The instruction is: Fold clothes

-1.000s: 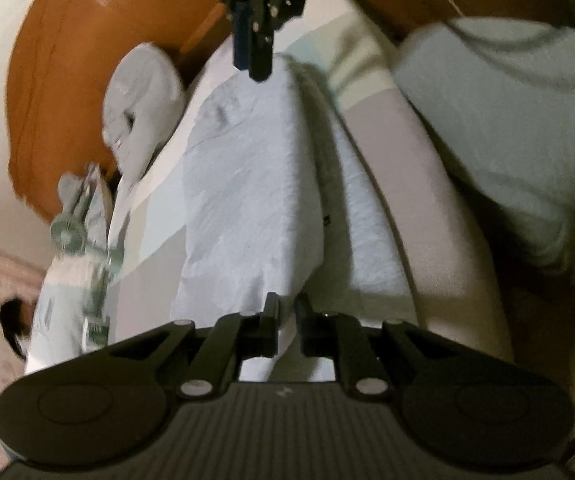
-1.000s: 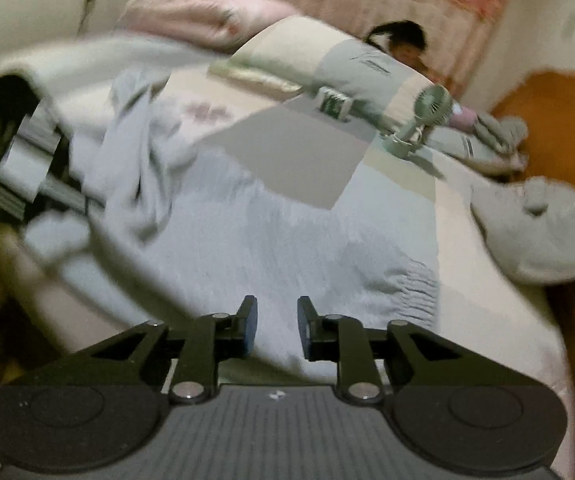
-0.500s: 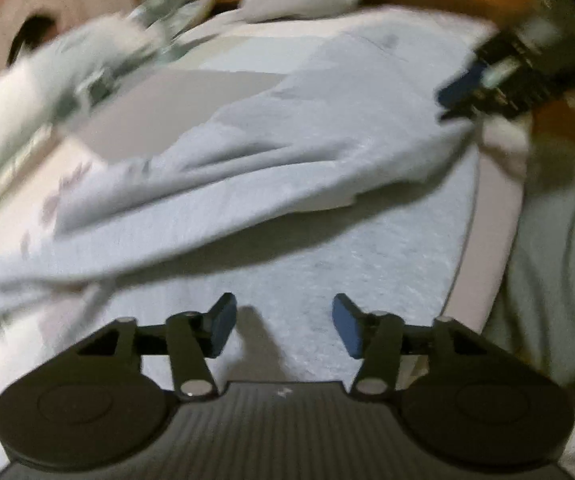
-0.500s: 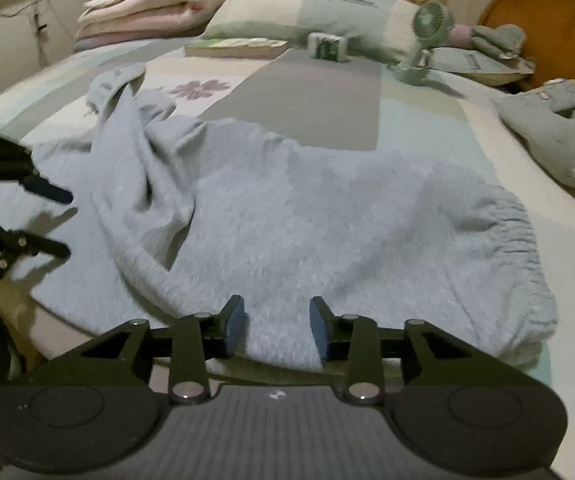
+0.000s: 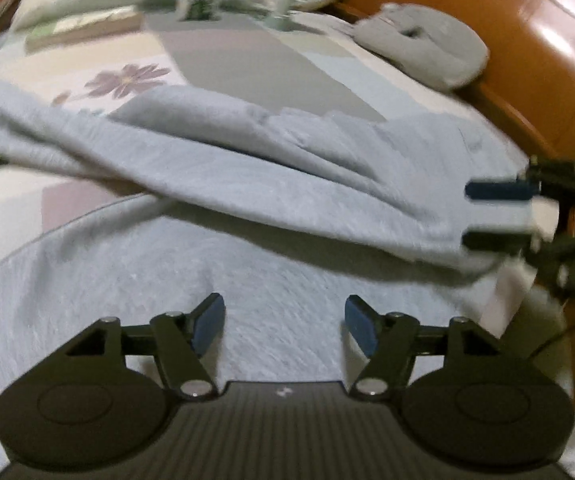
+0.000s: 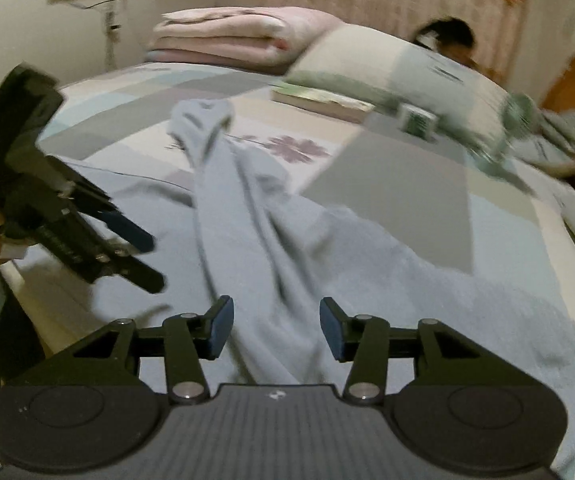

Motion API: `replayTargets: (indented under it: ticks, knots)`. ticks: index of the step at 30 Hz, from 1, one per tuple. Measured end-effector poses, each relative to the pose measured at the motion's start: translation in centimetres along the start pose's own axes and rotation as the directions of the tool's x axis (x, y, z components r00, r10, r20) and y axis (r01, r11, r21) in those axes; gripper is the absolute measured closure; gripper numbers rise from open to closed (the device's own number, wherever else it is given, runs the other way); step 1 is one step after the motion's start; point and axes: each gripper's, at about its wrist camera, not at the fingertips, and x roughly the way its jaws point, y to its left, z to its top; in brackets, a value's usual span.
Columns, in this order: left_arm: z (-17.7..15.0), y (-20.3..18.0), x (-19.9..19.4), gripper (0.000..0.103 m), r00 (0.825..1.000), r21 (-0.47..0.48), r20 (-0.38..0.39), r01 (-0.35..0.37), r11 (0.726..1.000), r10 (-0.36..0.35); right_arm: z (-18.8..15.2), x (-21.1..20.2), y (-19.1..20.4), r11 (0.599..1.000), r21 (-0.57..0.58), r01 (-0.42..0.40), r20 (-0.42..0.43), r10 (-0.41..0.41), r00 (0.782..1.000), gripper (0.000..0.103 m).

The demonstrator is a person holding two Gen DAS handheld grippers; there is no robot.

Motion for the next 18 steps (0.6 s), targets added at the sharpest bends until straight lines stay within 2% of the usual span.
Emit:
replayTargets:
  ticks: [5,7,10,13,14,15,16,18]
  knots:
    - [1.6,2.3,-0.8,0.033,1.000,-0.174,-0.018,-0.019,0.985,0.016,1.8,2.7,3.0,0.992,-0.126,0.019,0.006,-0.018,1.000,0.050]
    - [2.2,3.2,-1.2,0.032,1.000,-0.233,0.006,0.013,0.972,-0.011,2.2,4.0,4.5,0.979,-0.203,0.031,0.003,-0.031,1.000,0.051]
    - [2.8,4.7,-1.6,0.029,0.998,-0.324,0.048,0.046,0.945,-0.032,2.5,6.2,6.6,0.946,-0.319,0.066,-0.003,-0.070,0.998,0.053]
    - [3.1,5.9,-1.4,0.029,0.998,-0.402,0.060,0.057,0.914,-0.036,2.1,8.2,8.1,0.889,-0.439,0.133,-0.001,-0.148,0.989,0.059]
    - [3.1,6.1,-1.2,0.029,0.997,-0.415,0.059,0.066,0.908,-0.045,1.8,8.8,8.5,0.868,-0.473,0.154,0.002,-0.174,0.985,0.064]
    - [3.0,6.2,-0.9,0.029,0.997,-0.425,0.059,0.074,0.902,-0.054,1.6,9.1,8.8,0.853,-0.494,0.169,0.002,-0.193,0.981,0.080]
    - [3.0,6.3,-0.7,0.029,0.996,-0.435,0.059,0.082,0.897,-0.063,1.6,9.2,8.8,0.853,-0.494,0.168,0.000,-0.193,0.981,0.090]
    - [2.8,6.7,-0.3,0.029,0.994,-0.460,0.073,0.109,0.881,-0.085,1.8,8.8,8.7,0.868,-0.472,0.157,0.003,-0.176,0.984,0.094]
